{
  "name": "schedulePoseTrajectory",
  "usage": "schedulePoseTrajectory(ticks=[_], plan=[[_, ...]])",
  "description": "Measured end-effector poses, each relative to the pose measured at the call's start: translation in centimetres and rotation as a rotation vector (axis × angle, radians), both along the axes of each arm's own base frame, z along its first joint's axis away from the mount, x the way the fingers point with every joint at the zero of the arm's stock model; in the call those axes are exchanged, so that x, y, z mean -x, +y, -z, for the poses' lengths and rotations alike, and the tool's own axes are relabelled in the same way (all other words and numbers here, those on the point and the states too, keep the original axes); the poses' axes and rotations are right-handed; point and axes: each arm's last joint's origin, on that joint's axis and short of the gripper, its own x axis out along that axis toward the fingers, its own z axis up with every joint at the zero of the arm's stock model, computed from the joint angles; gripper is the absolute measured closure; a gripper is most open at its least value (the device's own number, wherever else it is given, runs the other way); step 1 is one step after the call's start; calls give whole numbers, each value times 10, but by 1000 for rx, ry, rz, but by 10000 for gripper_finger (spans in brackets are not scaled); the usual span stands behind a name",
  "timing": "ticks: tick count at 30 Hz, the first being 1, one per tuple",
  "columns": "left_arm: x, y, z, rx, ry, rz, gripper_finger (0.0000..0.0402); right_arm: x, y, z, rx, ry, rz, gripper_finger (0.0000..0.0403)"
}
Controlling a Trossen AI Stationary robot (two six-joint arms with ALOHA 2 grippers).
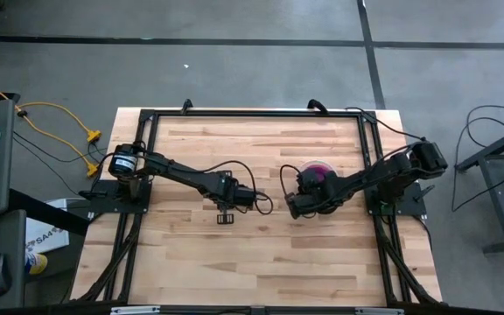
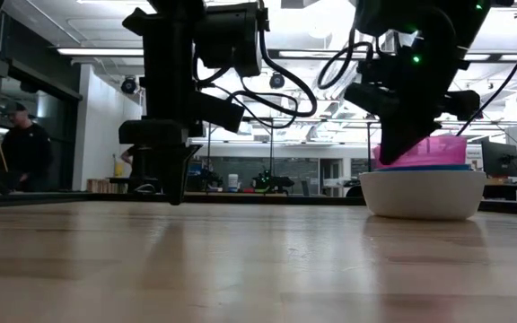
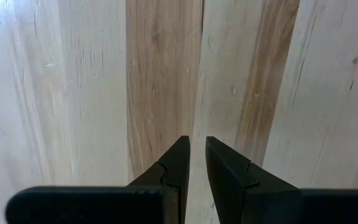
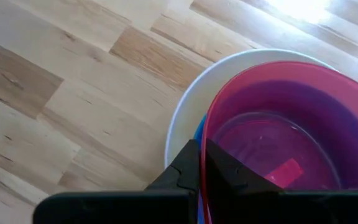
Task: Nest bowls inside each other
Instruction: Stack the red bowl on top of the blue bowl, then return to Home Position
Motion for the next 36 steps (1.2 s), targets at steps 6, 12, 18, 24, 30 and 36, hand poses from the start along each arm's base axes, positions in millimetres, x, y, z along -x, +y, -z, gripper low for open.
schedulePoseTrajectory(ticks=[6,12,18,24,30,36], plan=[[0,0,0,0,0,0,352,0,0,0,19,-10,1,400],[0,0,0,9,1,-2,352,0,0,0,28,-9,-4,400],[0,-1,0,24,3,1,352,0,0,0,5,-6,-2,388],[0,-1,0,24,3,1,352,0,1,1,-19,-6,4,340],[1,-1,0,24,8,0,352,0,1,1,-23,-5,4,305],[1,-1,0,46,10,3,352,0,1,1,-24,-6,2,288]])
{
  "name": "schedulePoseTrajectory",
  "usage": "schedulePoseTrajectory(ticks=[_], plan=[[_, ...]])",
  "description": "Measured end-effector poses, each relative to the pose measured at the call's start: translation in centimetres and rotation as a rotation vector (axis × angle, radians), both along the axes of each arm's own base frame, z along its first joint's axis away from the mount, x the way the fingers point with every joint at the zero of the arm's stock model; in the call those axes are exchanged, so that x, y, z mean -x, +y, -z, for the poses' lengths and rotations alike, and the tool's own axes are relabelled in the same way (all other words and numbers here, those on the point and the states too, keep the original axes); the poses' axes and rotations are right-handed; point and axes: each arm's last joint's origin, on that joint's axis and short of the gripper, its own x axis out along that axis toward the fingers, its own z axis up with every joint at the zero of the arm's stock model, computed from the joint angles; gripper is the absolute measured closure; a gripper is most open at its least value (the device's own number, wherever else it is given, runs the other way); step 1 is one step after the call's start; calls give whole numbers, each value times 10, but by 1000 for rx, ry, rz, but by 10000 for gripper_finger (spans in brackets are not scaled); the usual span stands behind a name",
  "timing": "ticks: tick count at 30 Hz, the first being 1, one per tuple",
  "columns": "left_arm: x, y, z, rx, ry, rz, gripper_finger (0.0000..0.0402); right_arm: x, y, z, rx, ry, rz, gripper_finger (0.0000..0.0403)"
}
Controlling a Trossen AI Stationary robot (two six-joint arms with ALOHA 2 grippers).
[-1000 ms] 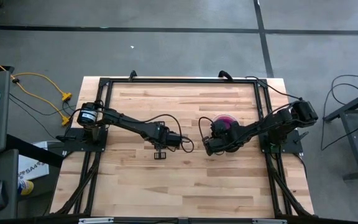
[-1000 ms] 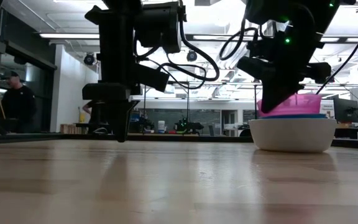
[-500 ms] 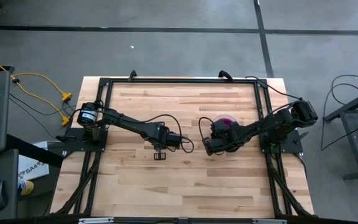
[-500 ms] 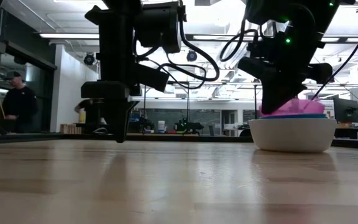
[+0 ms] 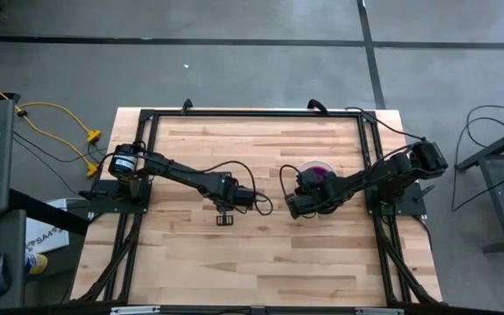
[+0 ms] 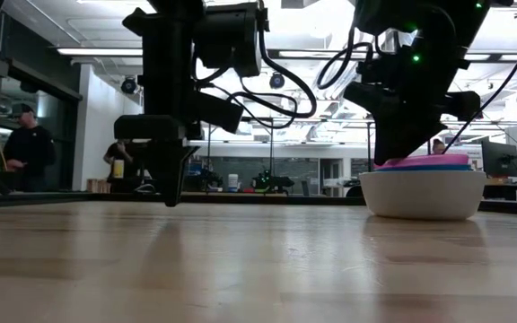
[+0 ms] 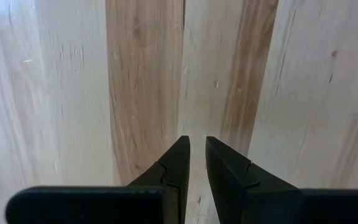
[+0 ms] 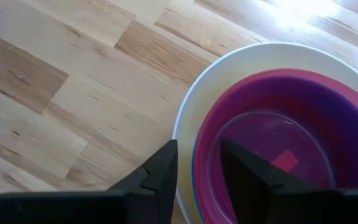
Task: Nest bowls inside each other
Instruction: Return to Home Position
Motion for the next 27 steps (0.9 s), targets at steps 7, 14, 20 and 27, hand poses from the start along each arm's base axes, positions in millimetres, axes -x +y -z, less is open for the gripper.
schedulePoseTrajectory(ticks=[7,14,20,27], plan=[[0,0,0,0,-1,0,352,0,0,-12,8,-28,-42,280],[1,1,-3,-6,4,41,352,11,-4,-56,35,-155,-131,280],[8,3,-32,-53,-98,54,352,36,-11,-98,87,-306,-171,280],[26,6,-74,-47,-284,61,352,55,-16,-123,151,-383,-222,280]])
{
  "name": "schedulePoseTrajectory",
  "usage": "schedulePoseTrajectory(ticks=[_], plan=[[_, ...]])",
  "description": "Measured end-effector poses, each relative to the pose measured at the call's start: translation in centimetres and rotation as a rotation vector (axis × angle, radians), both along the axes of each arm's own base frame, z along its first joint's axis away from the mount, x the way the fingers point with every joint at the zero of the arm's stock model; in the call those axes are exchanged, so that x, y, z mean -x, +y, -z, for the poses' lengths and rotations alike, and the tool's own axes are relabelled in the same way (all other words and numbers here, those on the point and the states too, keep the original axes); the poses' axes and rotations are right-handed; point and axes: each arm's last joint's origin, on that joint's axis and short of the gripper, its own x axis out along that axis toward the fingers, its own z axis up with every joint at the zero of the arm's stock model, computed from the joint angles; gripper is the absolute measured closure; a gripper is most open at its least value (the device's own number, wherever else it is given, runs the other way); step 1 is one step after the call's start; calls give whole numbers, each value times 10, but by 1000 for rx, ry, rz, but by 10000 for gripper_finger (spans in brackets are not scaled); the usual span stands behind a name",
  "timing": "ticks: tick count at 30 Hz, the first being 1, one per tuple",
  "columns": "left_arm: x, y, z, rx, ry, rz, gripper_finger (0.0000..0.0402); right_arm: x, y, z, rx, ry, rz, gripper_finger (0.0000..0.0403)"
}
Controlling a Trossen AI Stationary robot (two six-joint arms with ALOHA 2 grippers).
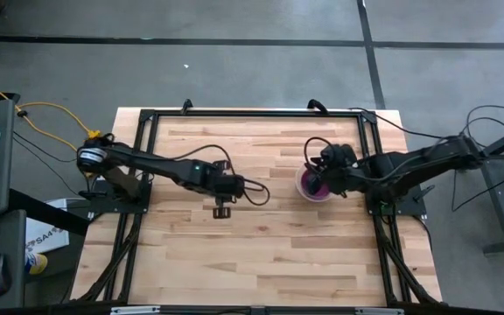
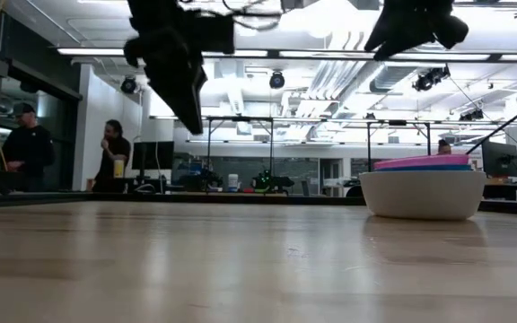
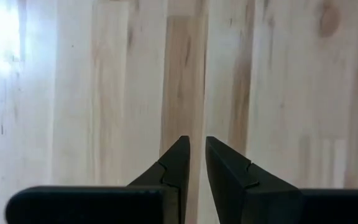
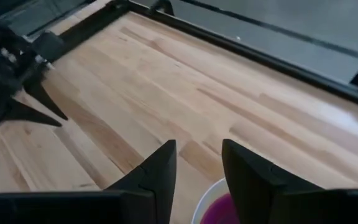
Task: Nest bowls inside each other
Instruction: Return to Home Position
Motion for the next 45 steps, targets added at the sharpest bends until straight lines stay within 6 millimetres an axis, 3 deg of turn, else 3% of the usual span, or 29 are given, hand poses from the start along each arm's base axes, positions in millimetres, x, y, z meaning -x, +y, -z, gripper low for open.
schedulePoseTrajectory(ticks=[5,10,26,36,40,45], plan=[[9,0,-15,29,-70,8,352,6,-2,-11,55,-24,-63,280],[7,-1,-17,59,-104,20,352,11,-2,-25,101,-77,-145,280],[1,-3,-22,116,-179,23,352,74,-11,-63,185,-231,-258,280],[-10,-10,-66,207,-407,167,352,113,-19,-77,197,-343,-307,280],[-3,-12,-81,173,-468,226,352,128,-22,-75,183,-370,-321,280],[15,-8,-103,157,-531,235,352,140,-24,-57,159,-400,-355,280]])
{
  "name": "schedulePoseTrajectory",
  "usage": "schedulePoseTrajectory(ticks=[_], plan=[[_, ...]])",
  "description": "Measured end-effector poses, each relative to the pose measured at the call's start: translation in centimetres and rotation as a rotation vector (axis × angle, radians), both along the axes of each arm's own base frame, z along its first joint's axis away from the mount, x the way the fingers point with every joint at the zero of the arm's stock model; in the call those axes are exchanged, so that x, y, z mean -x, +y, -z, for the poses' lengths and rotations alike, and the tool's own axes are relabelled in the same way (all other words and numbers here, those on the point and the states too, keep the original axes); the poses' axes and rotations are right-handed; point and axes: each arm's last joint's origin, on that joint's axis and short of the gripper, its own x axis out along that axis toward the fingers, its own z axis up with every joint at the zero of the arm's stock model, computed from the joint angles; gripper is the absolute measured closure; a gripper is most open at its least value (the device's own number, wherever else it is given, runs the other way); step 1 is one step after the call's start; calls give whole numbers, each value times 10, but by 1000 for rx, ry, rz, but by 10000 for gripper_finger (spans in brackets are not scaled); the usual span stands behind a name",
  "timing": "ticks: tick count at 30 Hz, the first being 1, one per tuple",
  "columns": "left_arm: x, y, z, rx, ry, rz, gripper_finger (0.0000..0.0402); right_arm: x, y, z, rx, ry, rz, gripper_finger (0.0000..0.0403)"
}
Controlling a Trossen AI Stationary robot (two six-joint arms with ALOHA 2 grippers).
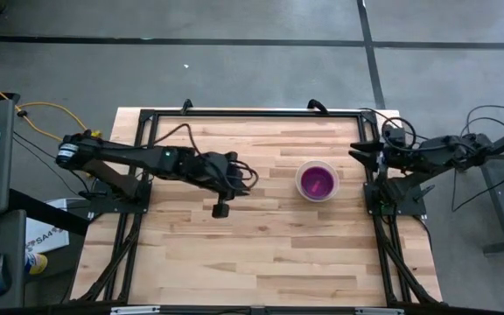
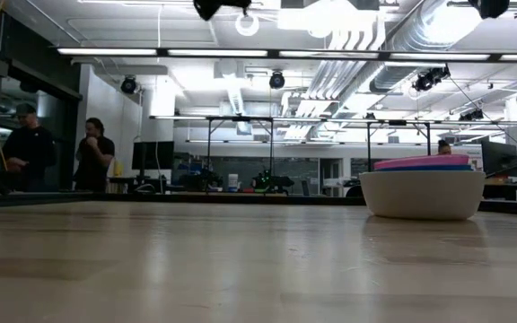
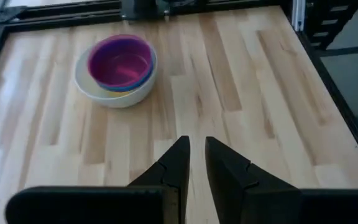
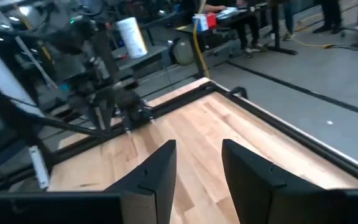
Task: Nest bowls inside each other
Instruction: Return to Home Position
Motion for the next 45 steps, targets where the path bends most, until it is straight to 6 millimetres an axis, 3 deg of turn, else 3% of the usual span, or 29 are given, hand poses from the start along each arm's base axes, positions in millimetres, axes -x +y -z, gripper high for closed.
schedulePoseTrajectory(ticks=[6,16,28,36,45], plan=[[12,1,-11,-8,-41,15,352,7,1,21,4,-60,-112,280],[8,0,15,45,-95,13,352,8,5,61,26,-151,-286,280],[4,-1,11,108,-187,-10,352,11,9,105,26,-272,-443,280],[2,-1,6,180,-227,-34,352,9,14,117,39,-322,-586,280],[3,-9,4,250,-237,-38,352,7,16,125,61,-278,-612,280]])
